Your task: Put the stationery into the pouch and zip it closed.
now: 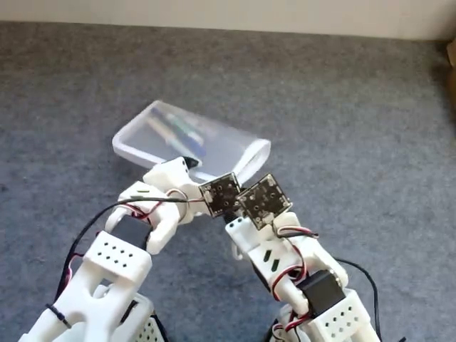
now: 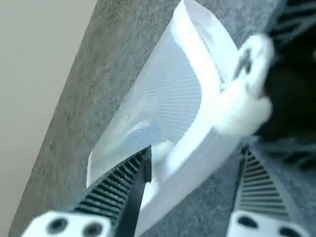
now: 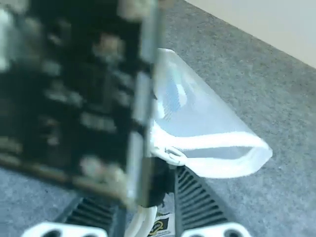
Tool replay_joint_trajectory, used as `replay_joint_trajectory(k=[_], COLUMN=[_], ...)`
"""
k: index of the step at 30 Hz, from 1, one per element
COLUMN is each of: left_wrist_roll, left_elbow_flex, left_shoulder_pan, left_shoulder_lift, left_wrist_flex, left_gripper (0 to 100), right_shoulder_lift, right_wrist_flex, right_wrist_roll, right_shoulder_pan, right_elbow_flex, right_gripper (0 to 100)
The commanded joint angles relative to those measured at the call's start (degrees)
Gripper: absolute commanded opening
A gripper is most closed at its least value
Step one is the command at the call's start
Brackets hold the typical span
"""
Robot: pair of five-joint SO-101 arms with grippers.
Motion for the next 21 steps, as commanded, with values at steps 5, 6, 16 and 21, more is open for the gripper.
replay_joint_trajectory(k=[5, 6, 16, 21], left_wrist_roll=[3.3, 3.3, 3.4, 7.5], left_elbow_flex=[-3.3, -3.0, -2.9, -3.1], left_shoulder_pan=[6.0, 6.2, 5.8, 5.1], left_shoulder_lift=[-0.9, -0.8, -1.1, -1.2], left_wrist_flex=[-1.6, -2.6, -4.6, -4.5], left_gripper=[22, 21, 1, 1], right_shoulder_lift=[-1.7, -1.7, -1.7, -1.7], right_wrist_flex=[2.0, 2.0, 1.7, 1.5], right_wrist_roll=[-0.2, -0.2, -0.2, -4.0], right_shoulder_pan=[-2.9, -2.9, 0.9, 5.8], right_elbow_flex=[-0.9, -0.9, -1.5, -1.5], right_gripper=[0.5, 0.5, 0.5, 0.5])
